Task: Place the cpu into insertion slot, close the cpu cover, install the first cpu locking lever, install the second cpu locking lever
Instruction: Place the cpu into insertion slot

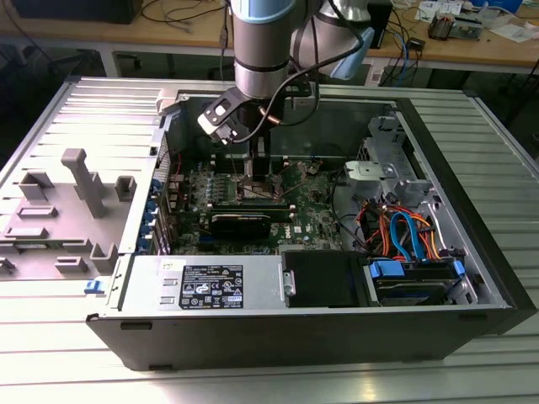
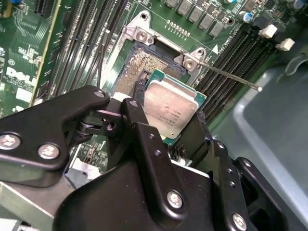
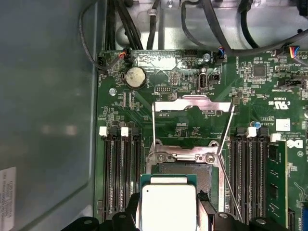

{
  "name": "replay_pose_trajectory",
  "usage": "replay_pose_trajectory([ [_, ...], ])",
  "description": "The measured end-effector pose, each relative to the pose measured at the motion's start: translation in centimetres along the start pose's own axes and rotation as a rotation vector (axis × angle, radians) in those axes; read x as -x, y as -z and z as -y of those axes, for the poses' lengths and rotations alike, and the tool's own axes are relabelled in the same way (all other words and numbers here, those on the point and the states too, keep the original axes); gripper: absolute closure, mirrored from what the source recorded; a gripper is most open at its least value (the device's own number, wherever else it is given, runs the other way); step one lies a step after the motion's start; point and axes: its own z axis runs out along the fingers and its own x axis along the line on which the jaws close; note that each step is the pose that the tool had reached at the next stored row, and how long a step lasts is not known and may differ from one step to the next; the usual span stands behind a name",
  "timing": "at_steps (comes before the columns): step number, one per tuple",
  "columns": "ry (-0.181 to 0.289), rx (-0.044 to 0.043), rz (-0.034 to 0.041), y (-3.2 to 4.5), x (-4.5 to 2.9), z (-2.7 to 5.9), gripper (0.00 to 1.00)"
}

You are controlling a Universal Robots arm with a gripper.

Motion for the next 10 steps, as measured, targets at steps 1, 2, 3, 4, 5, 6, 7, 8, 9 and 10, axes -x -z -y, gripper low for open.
replay_pose_trajectory([
  [1, 0.000, -0.0001, 0.0000, -0.18, 0.01, 0.01, 0.45],
  [2, 0.000, -0.0001, 0.0001, -0.22, 0.01, 0.01, 0.45],
  [3, 0.000, 0.0000, 0.0000, -0.33, 0.01, 0.01, 0.45],
  [4, 0.000, -0.0001, 0.0000, -0.37, 0.02, 0.01, 0.45],
  [5, 0.000, -0.0001, 0.0000, -0.37, 0.02, 0.01, 0.45],
  [6, 0.000, -0.0002, 0.0000, -0.37, 0.02, 0.01, 0.45],
  [7, 0.000, -0.0001, -0.0001, -0.37, 0.02, 0.01, 0.45],
  [8, 0.000, 0.0000, -0.0002, -0.37, 0.01, 0.01, 0.45],
  [9, 0.000, -0.0001, -0.0003, -0.38, 0.01, 0.01, 0.45],
  [10, 0.000, 0.0000, 0.0003, -0.39, 0.01, 0.01, 0.45],
])
